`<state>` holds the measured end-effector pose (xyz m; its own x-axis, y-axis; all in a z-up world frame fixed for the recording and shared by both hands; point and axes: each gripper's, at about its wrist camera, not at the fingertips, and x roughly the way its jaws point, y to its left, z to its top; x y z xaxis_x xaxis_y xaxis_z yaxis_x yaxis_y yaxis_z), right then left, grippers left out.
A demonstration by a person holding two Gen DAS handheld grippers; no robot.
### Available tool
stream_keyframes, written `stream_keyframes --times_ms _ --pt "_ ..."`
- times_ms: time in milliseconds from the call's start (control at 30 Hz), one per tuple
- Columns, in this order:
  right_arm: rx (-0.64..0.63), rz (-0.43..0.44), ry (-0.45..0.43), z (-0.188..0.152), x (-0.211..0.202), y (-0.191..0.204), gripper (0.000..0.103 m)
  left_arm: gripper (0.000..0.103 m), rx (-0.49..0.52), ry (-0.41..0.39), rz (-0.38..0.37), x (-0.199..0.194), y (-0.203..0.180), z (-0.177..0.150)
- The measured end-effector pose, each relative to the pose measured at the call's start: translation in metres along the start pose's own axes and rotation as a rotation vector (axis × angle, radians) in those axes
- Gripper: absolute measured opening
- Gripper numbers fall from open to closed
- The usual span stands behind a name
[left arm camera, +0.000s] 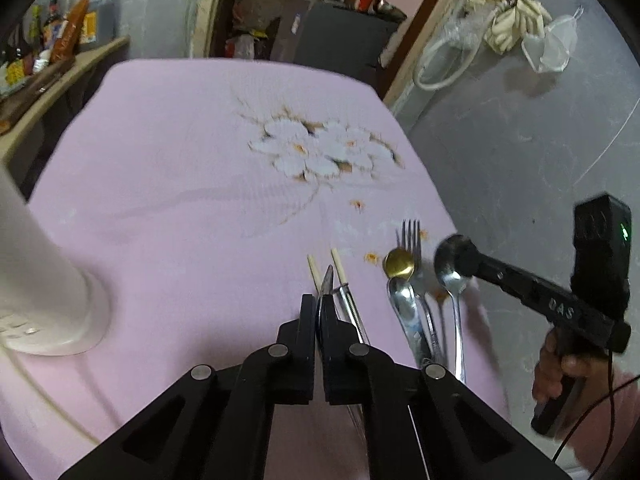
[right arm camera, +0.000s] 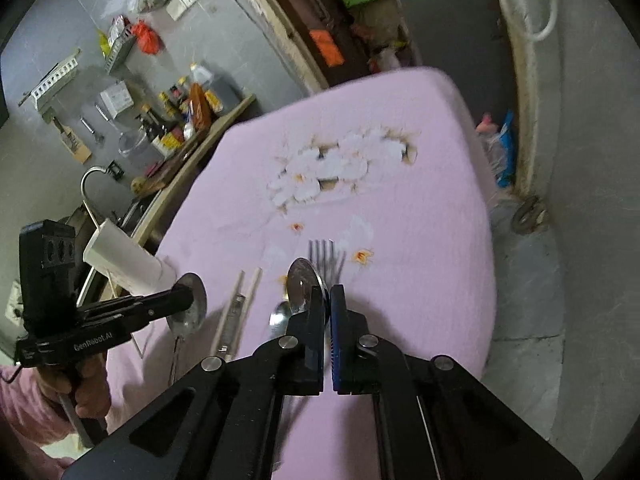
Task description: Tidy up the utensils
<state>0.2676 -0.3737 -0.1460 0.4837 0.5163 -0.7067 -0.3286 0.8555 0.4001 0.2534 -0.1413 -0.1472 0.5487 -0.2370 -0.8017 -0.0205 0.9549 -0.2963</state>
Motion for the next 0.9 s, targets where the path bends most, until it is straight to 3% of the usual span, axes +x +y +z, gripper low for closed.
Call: stream_keyframes --times_ms 200,400,700,900 --pt "-0.030 -0.144 -0.140 -0.005 -0.049 0.044 0.003 0.003 -0.004 -0.123 0.063 -0.050 0.004 0.001" --pt "-0.031 -0.177 -0.286 0.008 -0.087 0.093 0.003 0.003 -0.012 -0.266 0.099 -0.109 0.019 0.013" --pt "-0.098 -0.087 -0.409 0.054 -0.084 0.184 0.003 0.003 -0.080 -0.394 0.109 -0.181 0.084 0.045" --pt "-0.164 -0.066 -0.488 0.079 -0.065 0.253 0.003 0.003 -0.136 -0.510 0.160 -0.231 0.143 0.064"
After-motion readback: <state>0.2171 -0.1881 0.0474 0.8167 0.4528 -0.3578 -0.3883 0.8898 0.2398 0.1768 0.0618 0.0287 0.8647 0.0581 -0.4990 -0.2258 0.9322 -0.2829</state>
